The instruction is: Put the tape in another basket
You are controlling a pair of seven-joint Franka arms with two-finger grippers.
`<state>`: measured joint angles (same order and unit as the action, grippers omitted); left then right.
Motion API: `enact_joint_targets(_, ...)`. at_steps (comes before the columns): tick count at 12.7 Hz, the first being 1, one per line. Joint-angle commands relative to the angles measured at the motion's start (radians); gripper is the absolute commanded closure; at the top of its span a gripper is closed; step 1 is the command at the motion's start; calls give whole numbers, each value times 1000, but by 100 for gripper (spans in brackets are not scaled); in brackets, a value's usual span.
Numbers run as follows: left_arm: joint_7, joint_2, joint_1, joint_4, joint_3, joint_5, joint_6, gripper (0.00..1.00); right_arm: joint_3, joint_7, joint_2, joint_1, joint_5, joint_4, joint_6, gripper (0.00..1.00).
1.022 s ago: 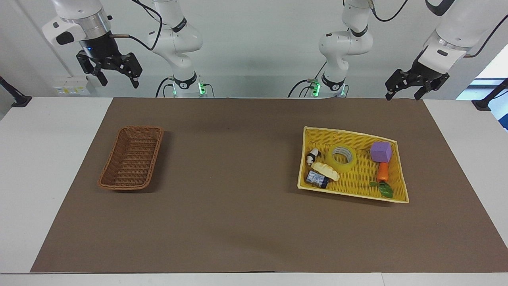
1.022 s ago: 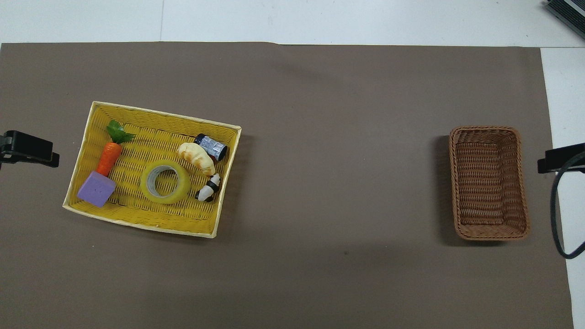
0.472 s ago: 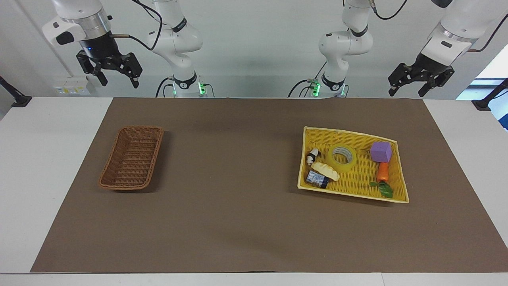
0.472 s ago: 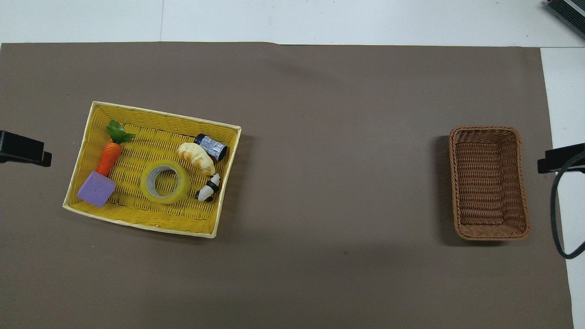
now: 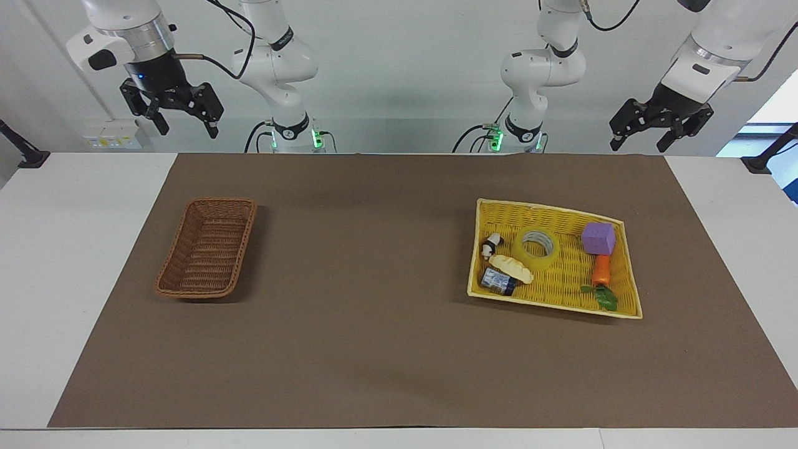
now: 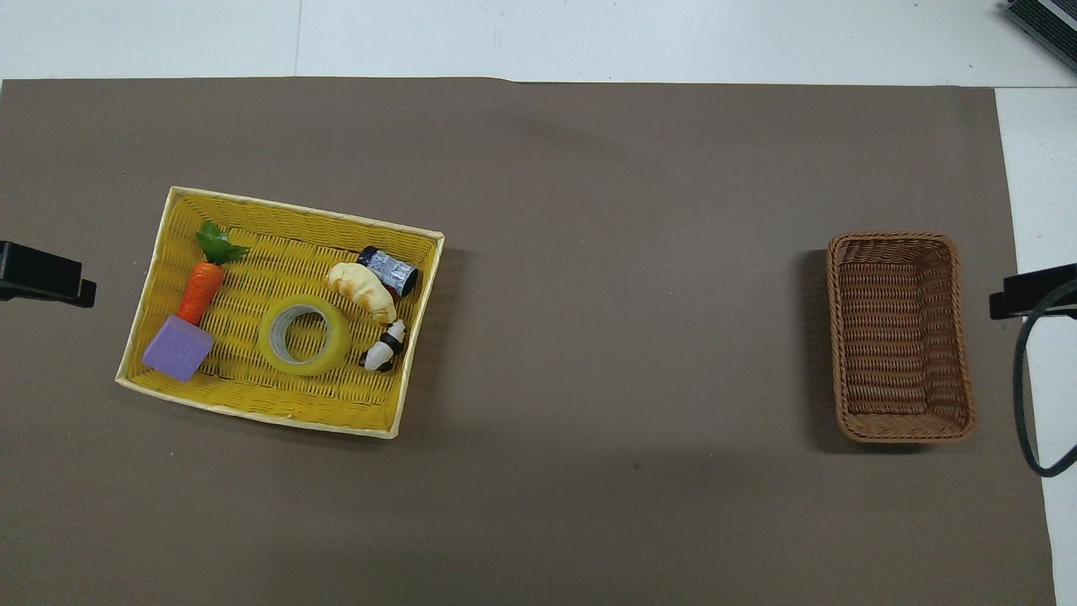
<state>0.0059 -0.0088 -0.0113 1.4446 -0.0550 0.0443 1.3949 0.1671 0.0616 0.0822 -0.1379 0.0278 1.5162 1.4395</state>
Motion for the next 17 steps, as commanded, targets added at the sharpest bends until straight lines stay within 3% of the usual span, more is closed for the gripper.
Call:
enact_joint_targets(1, 16, -8, 7, 8, 3, -12, -13, 0, -3, -19, 16, 4, 1, 16, 9, 0)
enact_joint_targets(11, 20, -19, 11, 72, 3, -7, 29, 0, -3, -19, 16, 4, 1, 16, 9, 0)
enact_joint_targets(17, 20, -20, 14, 206, 1, -4, 149, 0, -3, -19, 16, 4, 1, 16, 9, 0)
